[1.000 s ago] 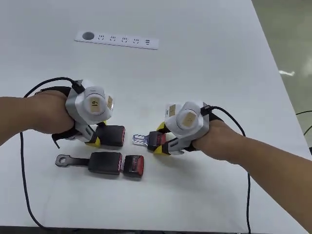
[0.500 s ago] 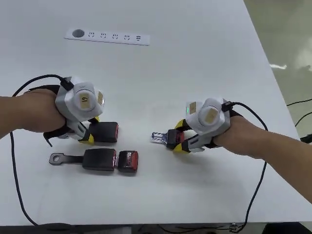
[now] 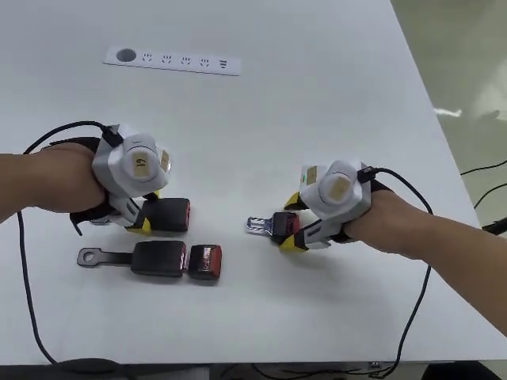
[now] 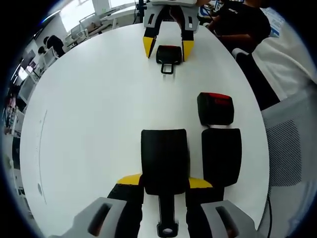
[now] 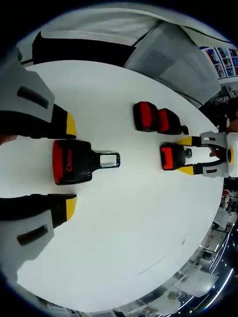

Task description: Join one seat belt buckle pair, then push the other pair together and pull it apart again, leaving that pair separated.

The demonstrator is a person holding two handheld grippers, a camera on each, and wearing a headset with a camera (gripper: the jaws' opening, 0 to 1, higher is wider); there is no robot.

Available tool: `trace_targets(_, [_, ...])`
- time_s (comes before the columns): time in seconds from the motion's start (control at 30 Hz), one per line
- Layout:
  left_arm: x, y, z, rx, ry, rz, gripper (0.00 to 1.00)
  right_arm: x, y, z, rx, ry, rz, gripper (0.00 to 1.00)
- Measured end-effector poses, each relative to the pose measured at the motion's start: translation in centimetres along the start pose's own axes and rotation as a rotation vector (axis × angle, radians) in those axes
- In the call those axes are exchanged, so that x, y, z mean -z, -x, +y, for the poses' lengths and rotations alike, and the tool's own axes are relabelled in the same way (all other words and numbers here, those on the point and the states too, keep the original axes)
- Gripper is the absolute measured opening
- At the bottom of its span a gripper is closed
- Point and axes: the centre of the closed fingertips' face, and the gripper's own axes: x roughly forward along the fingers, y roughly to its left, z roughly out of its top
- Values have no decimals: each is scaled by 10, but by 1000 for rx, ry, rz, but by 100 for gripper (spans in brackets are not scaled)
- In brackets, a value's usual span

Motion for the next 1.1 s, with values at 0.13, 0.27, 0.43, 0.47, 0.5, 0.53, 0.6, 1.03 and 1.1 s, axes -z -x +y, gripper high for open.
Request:
trace_targets(0.13, [-5,5,14,-106,35,-47,48,-12,6,7,-7,-37,-30,38])
trace_targets(0.27, [1,11,2,-99,54,-52,51,-21,12,15,17,-59,-55,39])
trace_targets(0.43, [-1,30,-8,-168,164,-129,52,-37,25,24,74,-85,-97,44])
trace_targets(0.47, [-2,32,-11,-164,179,-146,54,-39,26,26,85,-88,-103,46])
trace_targets(0.5, [-4,39,-14,-178,180,-160,55,-41,28,28,96,-92,-111,47])
trace_targets(0.53, [0,43,-16,-197,172,-152,56,-45,32,33,113,-88,-114,48])
trace_targets(0.6, [8,45,-17,-226,189,-162,58,-48,37,38,139,-96,-128,51])
trace_targets(1.03, [29,72,-75,-304,328,-214,73,-43,53,70,205,-147,-146,67])
trace_targets(1.1, [35,76,-82,-312,352,-215,76,-40,55,72,214,-158,-147,69])
